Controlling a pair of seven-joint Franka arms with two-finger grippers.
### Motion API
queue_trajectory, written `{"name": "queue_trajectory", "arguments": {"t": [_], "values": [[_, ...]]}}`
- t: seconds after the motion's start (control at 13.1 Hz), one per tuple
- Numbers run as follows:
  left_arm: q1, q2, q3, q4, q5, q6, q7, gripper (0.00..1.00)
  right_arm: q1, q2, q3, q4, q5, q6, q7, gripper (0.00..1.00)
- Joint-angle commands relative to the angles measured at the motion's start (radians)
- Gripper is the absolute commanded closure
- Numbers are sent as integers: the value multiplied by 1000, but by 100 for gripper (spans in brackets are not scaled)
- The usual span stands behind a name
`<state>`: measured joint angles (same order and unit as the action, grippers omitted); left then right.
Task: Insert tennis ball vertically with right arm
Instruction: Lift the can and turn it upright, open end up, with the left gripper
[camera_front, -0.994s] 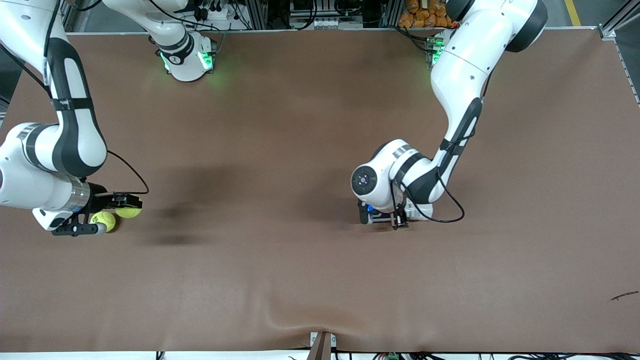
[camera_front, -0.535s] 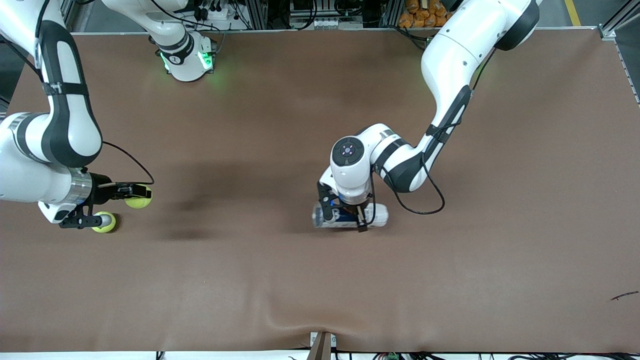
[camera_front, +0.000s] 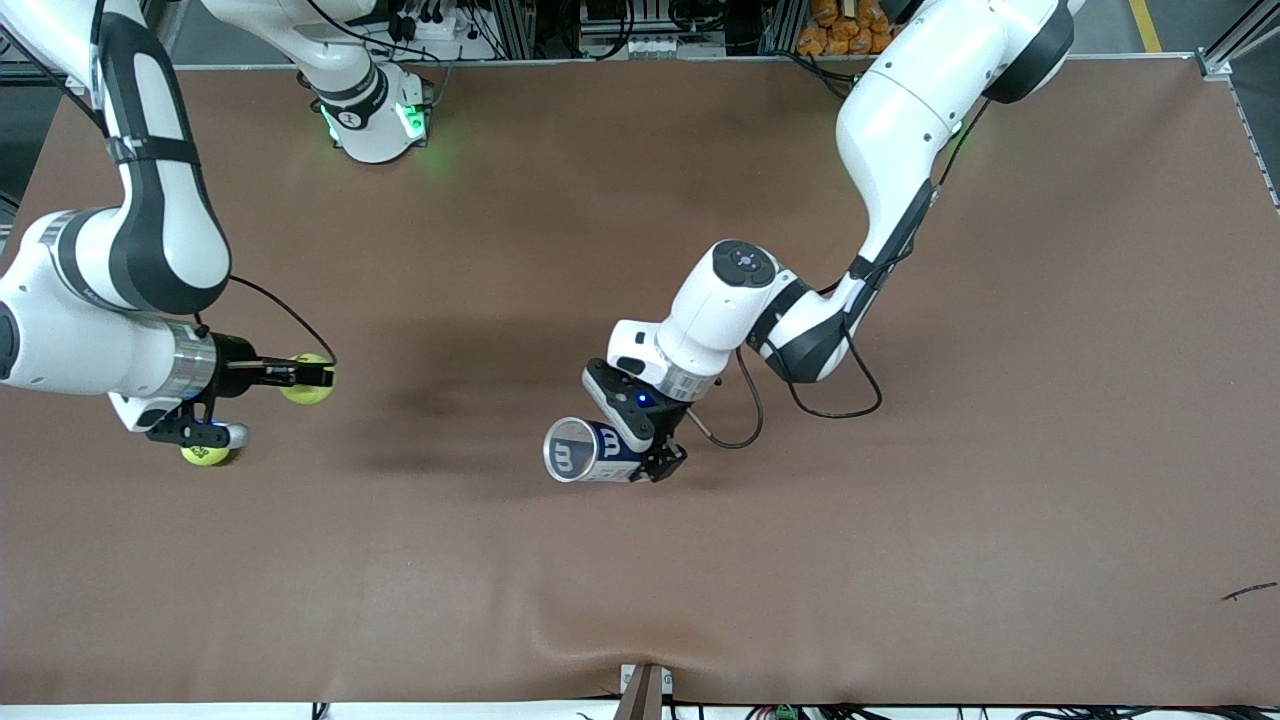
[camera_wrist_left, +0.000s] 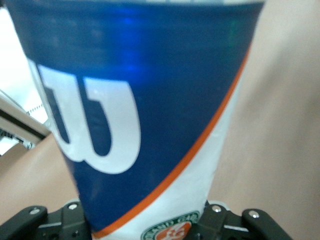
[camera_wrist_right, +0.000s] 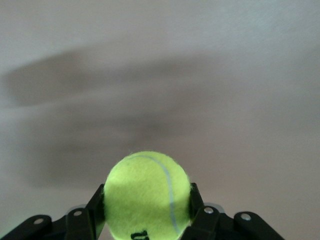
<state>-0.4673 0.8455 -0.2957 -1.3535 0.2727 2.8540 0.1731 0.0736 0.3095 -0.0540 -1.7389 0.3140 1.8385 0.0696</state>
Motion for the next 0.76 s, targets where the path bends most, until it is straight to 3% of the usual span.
{"name": "queue_trajectory", "arguments": {"t": [0.0,0.15,0.23,0.54,0.69], "values": [[-19,52,0,-21,-33,237,-20,33,27,-21,11,76,33,-33,134,86],[-24,134,0,-27,-35,466,-20,33,60,-13,10,149,34,-31,232,88],[-28,165,0,-27,-36,541,-23,34,63,-3,11,165,39,-27,248,95],[-56,231,0,-45,-35,643,-101,35,89,68,9,234,169,-24,418,95],[-65,276,0,-44,-33,702,-103,34,132,126,9,333,171,-22,522,94]]}}
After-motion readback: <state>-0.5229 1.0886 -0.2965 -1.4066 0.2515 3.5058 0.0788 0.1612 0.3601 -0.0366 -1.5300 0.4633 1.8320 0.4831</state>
